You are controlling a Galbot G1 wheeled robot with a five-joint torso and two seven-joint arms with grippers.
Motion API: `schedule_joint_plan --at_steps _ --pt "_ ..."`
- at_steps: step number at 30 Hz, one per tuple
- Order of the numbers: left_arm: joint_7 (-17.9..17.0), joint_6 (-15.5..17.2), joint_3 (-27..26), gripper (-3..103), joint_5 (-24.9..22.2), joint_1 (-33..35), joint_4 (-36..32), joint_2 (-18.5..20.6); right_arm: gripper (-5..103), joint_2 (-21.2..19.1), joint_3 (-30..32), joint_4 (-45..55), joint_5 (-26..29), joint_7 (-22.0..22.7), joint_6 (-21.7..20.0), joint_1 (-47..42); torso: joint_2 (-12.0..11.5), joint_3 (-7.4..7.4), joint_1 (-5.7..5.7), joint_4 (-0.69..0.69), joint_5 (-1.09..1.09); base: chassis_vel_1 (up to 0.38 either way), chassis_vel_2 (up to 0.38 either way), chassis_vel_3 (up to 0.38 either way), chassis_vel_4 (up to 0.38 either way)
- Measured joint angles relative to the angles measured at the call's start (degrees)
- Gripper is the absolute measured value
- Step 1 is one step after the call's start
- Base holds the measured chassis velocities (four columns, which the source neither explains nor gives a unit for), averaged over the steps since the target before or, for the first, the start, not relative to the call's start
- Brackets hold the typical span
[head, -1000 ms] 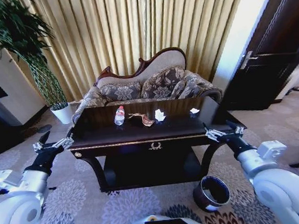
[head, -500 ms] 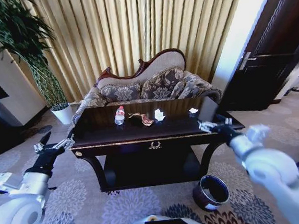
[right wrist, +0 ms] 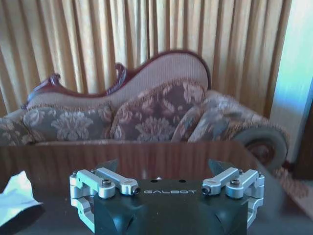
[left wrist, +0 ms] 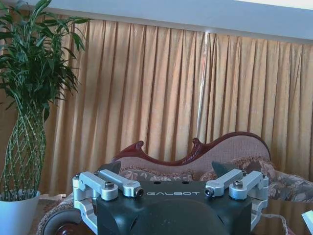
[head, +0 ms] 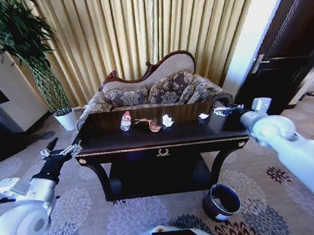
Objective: Move to the front of the table and place the trash on the table into the trash bin.
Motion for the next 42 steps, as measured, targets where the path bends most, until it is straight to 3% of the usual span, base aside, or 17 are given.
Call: schedule_joint_plan --at_steps 9,19,28,42 --pt "-0.1 0.2 -0.3 100 0.0 -0.1 0.2 0.3 100 6.7 -17.5 -11.7 0.2 5.1 -1.9 17.8 0.0 0.00 0.00 0.02 -0.03 0.000 0.000 0.000 0.000" --pt "0.0 0.2 -1.0 100 0.1 0.3 0.0 0.1 100 11.1 -28.4 -24.7 0.2 6.7 -6.1 30.4 0.0 -0.01 0.00 0.01 -0.03 0.000 0.000 0.000 0.000" --pt "0.1 0.2 -1.5 100 0.1 0.9 -0.2 -0.4 100 13.3 -31.5 -28.3 0.0 9.3 -10.4 33.4 0.0 -0.01 -0.01 0.01 -0.03 0.000 0.000 0.000 0.000" --pt "0.1 0.1 -1.9 100 -0.1 0.6 0.3 0.0 100 14.5 -31.9 -31.9 -0.8 9.5 -10.9 33.1 0.0 -0.01 -0.01 0.01 -0.03 0.000 0.000 0.000 0.000"
